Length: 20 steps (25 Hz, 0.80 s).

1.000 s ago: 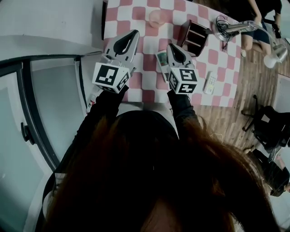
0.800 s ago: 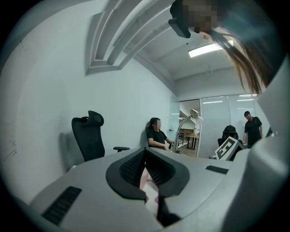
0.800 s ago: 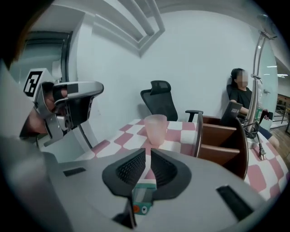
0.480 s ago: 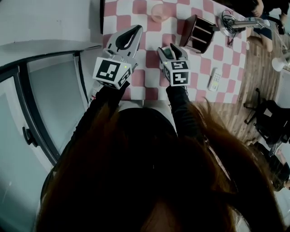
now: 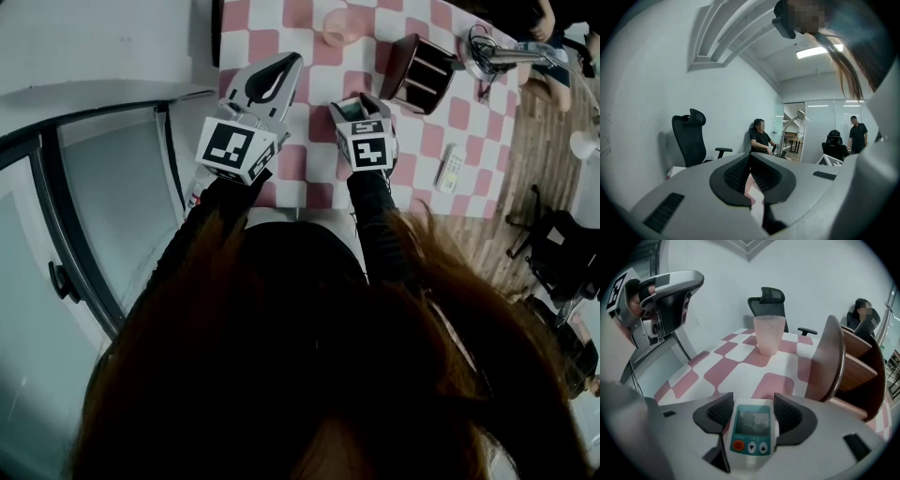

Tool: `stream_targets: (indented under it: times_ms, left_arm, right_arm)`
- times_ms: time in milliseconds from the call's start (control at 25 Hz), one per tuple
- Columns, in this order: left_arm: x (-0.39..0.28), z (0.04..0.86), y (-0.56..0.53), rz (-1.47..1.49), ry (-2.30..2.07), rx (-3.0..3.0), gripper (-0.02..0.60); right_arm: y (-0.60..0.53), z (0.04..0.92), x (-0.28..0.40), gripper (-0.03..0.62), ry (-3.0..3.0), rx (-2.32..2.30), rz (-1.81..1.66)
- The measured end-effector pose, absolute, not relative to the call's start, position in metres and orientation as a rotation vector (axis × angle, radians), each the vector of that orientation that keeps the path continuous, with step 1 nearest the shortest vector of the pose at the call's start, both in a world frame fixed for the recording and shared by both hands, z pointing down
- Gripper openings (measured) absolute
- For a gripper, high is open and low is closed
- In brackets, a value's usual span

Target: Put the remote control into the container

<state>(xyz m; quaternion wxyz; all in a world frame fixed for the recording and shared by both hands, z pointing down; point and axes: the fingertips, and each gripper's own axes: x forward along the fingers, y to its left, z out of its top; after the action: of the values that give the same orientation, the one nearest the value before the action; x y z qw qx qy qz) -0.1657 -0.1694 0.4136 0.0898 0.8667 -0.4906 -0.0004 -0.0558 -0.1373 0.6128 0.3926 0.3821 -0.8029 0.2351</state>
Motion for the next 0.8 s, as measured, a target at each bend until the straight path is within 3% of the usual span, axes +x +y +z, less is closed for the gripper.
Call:
stream_targets:
  times_ms: [400, 800]
  left_arm:
    - [-0.165, 0.409, -0.171, -0.024, -1.45, 2.58, 0.009]
    - [-0.158, 0.393, -0.166, -0.045, -1.47, 2.603, 0.009]
  right_arm:
    - [-0.137, 0.61, -0.057, 0.252, -2.051, 0.886, 0.58]
    - [-0.136, 0.54, -0.045, 0.25, -2.3, 1.007, 0.478]
